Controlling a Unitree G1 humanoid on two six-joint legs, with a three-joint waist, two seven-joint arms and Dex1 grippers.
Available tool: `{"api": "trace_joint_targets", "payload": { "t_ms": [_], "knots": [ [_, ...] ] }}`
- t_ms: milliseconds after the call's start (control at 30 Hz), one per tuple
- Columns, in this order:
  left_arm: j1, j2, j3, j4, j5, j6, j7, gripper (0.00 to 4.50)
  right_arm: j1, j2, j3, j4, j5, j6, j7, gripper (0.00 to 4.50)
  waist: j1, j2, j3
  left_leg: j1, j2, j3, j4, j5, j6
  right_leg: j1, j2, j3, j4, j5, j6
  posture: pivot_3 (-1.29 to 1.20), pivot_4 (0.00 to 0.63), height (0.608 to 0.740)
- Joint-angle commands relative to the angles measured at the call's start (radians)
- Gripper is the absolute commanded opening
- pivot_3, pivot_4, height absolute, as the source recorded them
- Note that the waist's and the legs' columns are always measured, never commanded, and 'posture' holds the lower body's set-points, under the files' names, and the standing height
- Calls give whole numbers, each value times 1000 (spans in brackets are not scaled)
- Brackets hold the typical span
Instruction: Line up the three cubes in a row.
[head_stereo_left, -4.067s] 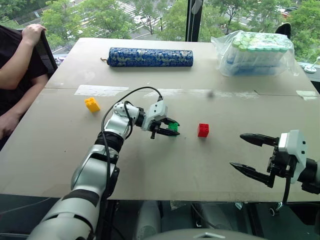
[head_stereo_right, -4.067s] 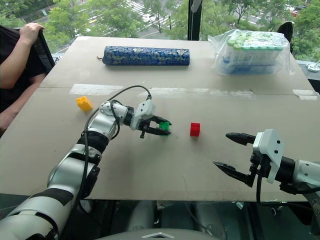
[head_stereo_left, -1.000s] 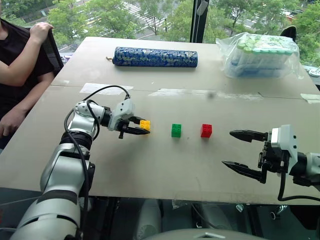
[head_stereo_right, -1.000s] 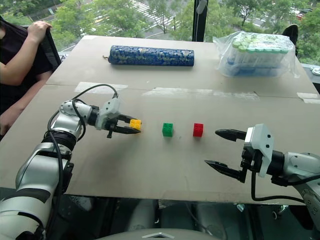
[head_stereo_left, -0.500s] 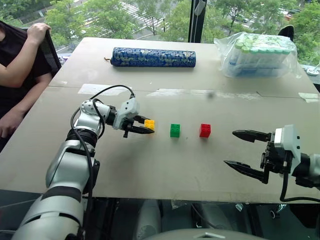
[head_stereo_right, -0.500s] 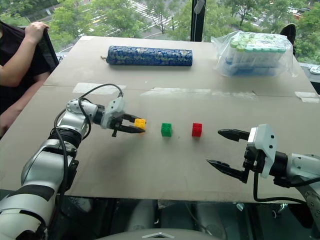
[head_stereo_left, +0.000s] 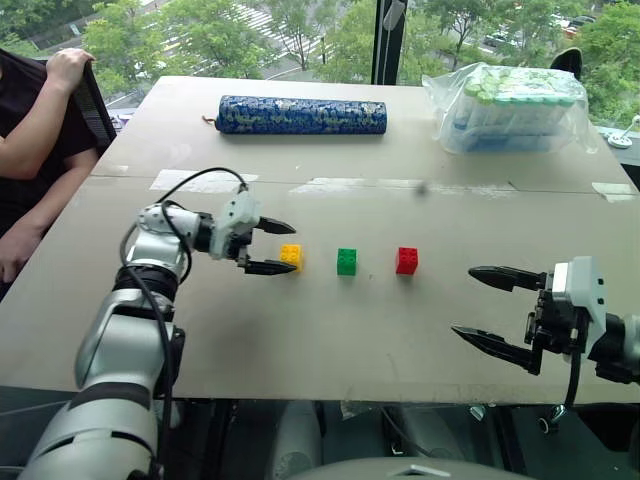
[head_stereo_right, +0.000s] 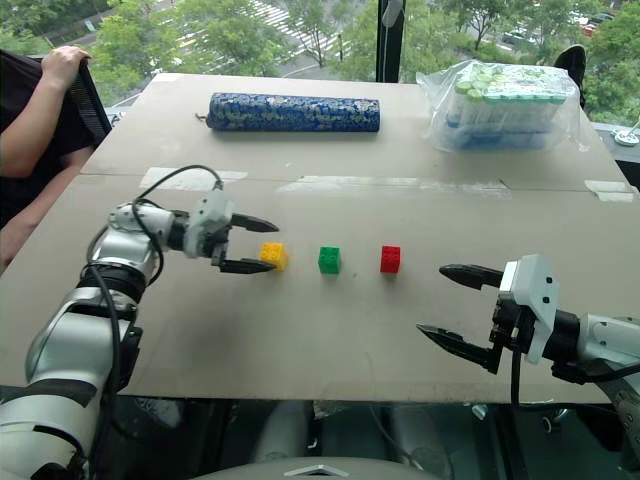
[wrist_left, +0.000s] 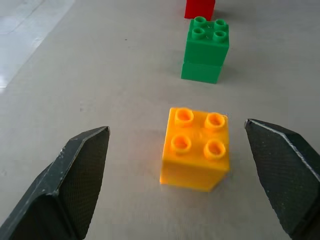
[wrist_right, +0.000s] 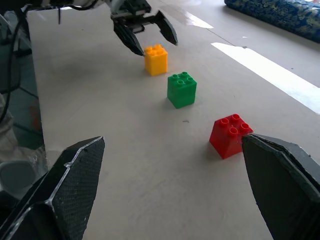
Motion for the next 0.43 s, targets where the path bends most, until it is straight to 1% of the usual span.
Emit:
{"api": "trace_joint_targets", "payload": {
  "t_ms": [33,133,200,300,367,433],
  "knots": [
    [200,58,127,-331,-84,155,131,4425,74,21,-86,-5,-12,-41,12,4500,1,0,0,0,0,0,0,0,0,0,0,0,0,0,0,0,150,740],
    [508,77,314,-733,-194,384,350,4425,181,53,-162,6,-45,-78,26,4500,1,0,0,0,1,1,0,0,0,0,-2,0,0,0,0,0,150,740],
    [684,74,420,-931,-268,519,448,4425,237,72,-208,17,-57,-93,31,4500,2,0,0,1,2,1,0,0,0,2,-2,-1,-1,-1,1,0,150,740],
    [896,25,528,-1138,-331,624,568,4425,298,101,-245,34,-81,-112,22,4500,7,0,-1,4,2,0,0,0,0,5,-3,-3,-1,-2,2,0,150,740],
    [973,-7,552,-1215,-347,654,619,4425,314,114,-249,42,-91,-118,15,4500,8,2,-2,6,2,0,0,0,0,7,-3,-2,-1,-3,4,0,150,740],
    [1030,-35,552,-1261,-334,652,649,4425,327,129,-244,42,-94,-123,15,4500,9,2,-2,11,0,0,0,0,0,10,-5,-2,-1,-6,0,0,150,740]
  ]
}}
